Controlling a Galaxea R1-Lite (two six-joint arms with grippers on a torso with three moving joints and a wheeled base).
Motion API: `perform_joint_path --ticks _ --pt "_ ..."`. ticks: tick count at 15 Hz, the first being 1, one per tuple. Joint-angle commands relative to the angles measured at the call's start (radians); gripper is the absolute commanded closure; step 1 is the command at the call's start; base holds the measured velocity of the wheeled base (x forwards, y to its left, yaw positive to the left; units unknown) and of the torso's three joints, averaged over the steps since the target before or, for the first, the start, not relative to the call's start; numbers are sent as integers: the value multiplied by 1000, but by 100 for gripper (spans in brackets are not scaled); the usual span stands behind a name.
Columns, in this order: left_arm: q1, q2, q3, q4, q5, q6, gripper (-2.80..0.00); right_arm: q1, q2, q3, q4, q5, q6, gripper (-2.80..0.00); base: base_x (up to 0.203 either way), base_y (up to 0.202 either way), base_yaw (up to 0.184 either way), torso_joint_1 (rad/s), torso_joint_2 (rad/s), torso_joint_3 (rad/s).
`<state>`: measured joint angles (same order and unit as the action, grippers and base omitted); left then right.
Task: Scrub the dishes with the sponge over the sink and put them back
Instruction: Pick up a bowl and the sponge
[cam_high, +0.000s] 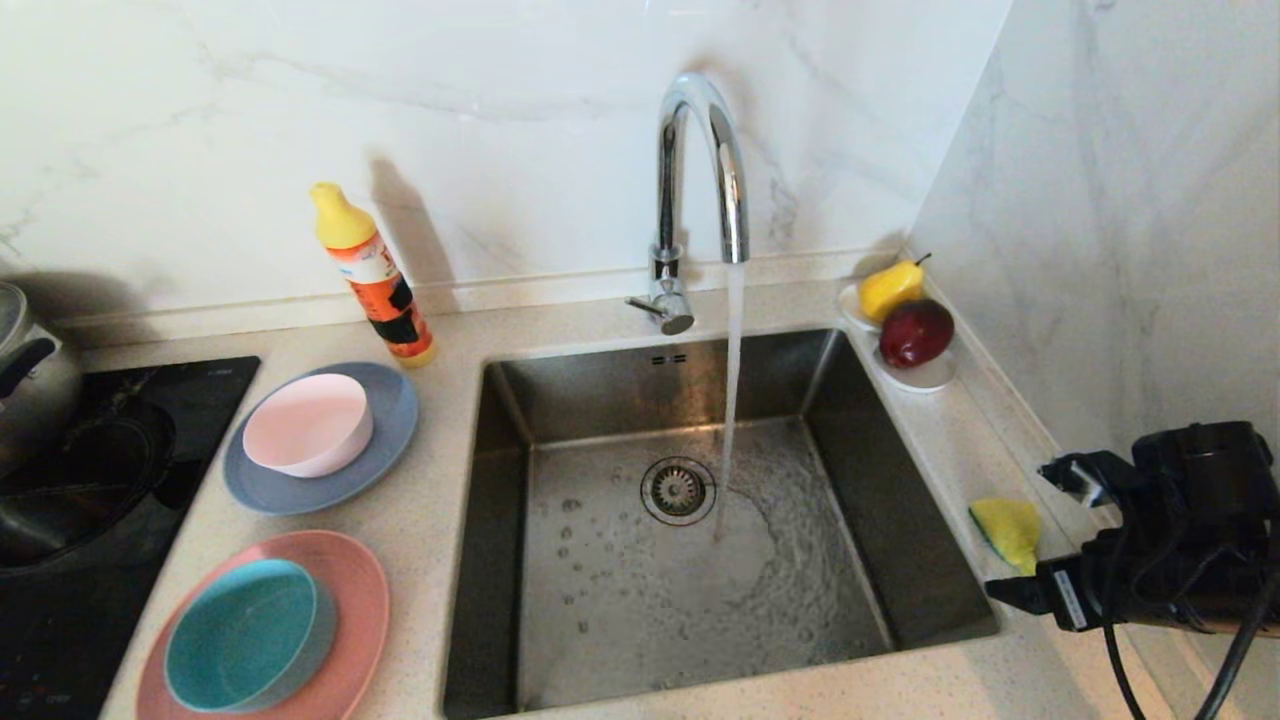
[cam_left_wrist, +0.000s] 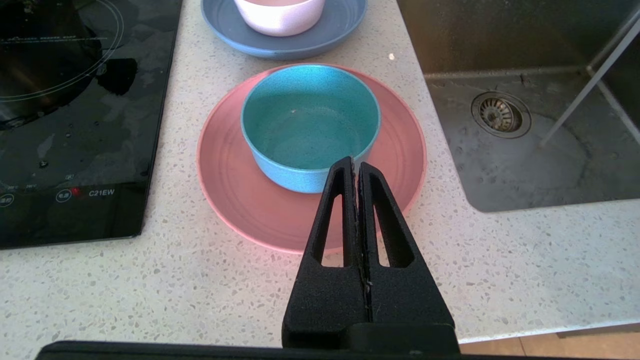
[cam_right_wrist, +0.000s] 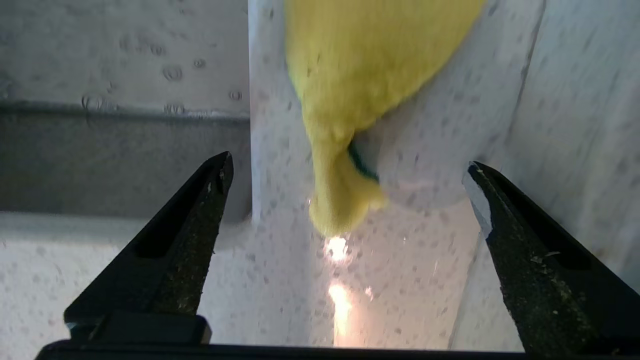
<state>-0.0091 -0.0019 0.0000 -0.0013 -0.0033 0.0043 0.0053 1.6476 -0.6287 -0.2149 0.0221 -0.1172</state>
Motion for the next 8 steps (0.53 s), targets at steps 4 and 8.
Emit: perform_joint_path --ticks 4,8 --pt "0 0 0 0 0 0 0 2 23 -35 -1 -1 1 -280 0 0 0 0 0 0" --pt "0 0 0 0 0 0 0 2 27 -45 -1 -7 11 -280 0 0 0 0 0 0"
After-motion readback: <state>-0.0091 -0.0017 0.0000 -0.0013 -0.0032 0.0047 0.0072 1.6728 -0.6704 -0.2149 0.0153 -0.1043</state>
